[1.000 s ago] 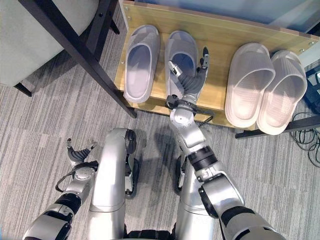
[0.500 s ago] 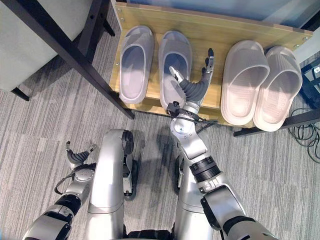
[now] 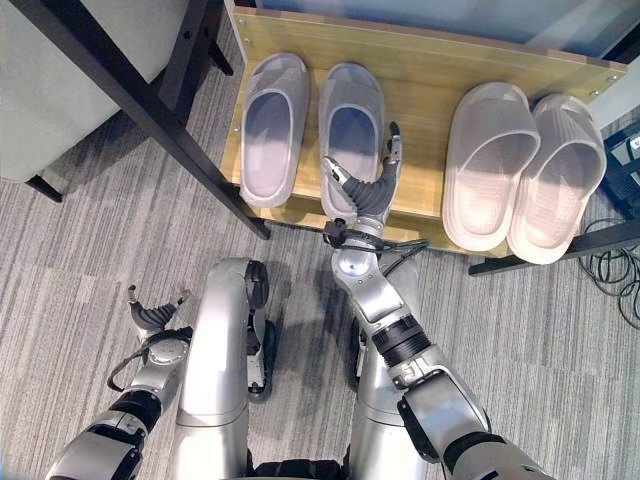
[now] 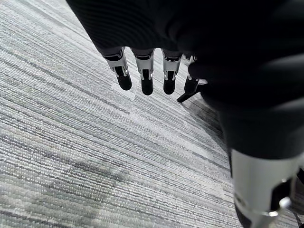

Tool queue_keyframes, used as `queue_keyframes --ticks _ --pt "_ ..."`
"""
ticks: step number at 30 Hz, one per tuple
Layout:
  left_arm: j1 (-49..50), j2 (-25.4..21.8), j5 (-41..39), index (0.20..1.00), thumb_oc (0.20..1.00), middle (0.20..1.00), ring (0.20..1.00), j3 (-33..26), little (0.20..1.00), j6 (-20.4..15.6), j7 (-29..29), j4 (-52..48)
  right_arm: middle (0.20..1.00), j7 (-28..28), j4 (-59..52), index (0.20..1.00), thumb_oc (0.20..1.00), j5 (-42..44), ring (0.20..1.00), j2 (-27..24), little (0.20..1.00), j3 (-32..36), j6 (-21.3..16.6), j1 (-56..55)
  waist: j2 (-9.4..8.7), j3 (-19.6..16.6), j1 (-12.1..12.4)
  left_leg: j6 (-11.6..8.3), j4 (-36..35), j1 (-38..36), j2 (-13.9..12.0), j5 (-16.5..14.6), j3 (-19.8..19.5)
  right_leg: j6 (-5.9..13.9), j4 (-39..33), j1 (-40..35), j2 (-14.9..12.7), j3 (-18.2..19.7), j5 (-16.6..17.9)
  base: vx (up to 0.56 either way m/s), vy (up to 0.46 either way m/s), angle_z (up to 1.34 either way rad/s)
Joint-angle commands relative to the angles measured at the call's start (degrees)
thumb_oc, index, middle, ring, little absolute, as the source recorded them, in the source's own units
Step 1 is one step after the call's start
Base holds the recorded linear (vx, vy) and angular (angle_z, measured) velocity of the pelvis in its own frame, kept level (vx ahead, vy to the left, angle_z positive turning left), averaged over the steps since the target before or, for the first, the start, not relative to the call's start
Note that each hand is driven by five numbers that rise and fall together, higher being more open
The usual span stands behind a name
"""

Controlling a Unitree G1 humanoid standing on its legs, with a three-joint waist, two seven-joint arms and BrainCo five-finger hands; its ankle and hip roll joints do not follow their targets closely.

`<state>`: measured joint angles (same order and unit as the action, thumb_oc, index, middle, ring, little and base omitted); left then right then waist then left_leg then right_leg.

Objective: Arrange the slippers neatly on the shoe rack.

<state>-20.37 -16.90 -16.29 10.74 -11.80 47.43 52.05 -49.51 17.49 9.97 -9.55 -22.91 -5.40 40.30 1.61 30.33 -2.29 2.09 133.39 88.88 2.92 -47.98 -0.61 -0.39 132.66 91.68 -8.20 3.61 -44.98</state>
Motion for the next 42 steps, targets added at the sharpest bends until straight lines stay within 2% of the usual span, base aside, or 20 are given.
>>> queue_keyframes --ticks 1,16,21,25,33,42 --pt "1.5 -2.2 0.4 1.0 1.0 1.0 1.0 0.6 1.0 -2.3 0.7 0.7 1.0 0.7 -3.2 1.0 1.0 2.3 1.0 2.9 1.0 -1.0 -4.2 2.4 -1.91 -1.0 2.8 1.74 4.2 1.1 0.0 3.2 -5.3 -2.64 3.1 -2.6 1.4 5.6 5.9 0.0 0.0 0.0" --pt "0.6 -2.1 -0.2 1.0 1.0 1.0 1.0 0.6 1.0 -2.6 -0.2 2.4 1.0 1.6 2.8 1.0 1.0 6.4 1.0 4.2 1.0 -2.0 -6.0 7.2 -1.28 -1.0 3.6 1.71 4.2 1.1 0.3 3.7 -5.0 -2.26 3.3 -2.8 1.3 5.7 6.1 0.0 0.0 0.0" --pt "0.8 -1.9 -0.4 1.0 1.0 1.0 1.0 0.7 1.0 -2.5 -0.9 2.2 1.0 2.9 2.1 1.0 1.0 10.3 1.0 5.3 1.0 -3.1 -7.7 6.7 -1.27 -0.9 3.7 1.66 4.4 1.1 0.4 3.6 -4.9 -2.15 3.7 -2.9 1.3 5.8 6.2 0.0 0.0 0.0" --pt "0.5 -1.8 -0.3 1.0 1.0 1.0 1.0 1.0 1.0 -2.1 -1.2 1.8 1.0 2.8 1.0 1.0 1.0 10.0 1.0 4.8 1.0 -3.2 -7.5 6.3 -1.32 -0.7 3.8 1.63 4.3 1.1 0.6 3.8 -4.8 -2.09 3.7 -2.9 1.4 6.0 6.5 0.0 0.0 0.0" --pt "1.1 -1.6 0.5 1.0 1.0 1.0 1.0 1.1 1.0 -1.9 -1.1 2.6 1.0 -0.8 -5.5 1.0 1.0 7.8 1.0 3.9 1.0 0.7 -8.8 3.1 -1.49 -0.6 3.4 1.63 4.1 1.1 0.7 4.1 -4.5 -2.09 4.0 -2.9 1.1 6.1 6.3 0.0 0.001 0.0" --pt "2.1 -1.4 1.6 1.0 1.0 1.0 1.0 -0.2 1.0 -1.7 -0.9 2.8 1.0 -3.5 -16.0 1.0 1.0 2.7 1.0 -0.6 1.0 7.2 -9.3 -3.5 -2.36 -0.6 2.9 1.51 3.9 1.1 0.7 4.4 -4.5 -1.96 4.1 -2.7 0.8 6.0 6.3 0.0 0.0 0.01"
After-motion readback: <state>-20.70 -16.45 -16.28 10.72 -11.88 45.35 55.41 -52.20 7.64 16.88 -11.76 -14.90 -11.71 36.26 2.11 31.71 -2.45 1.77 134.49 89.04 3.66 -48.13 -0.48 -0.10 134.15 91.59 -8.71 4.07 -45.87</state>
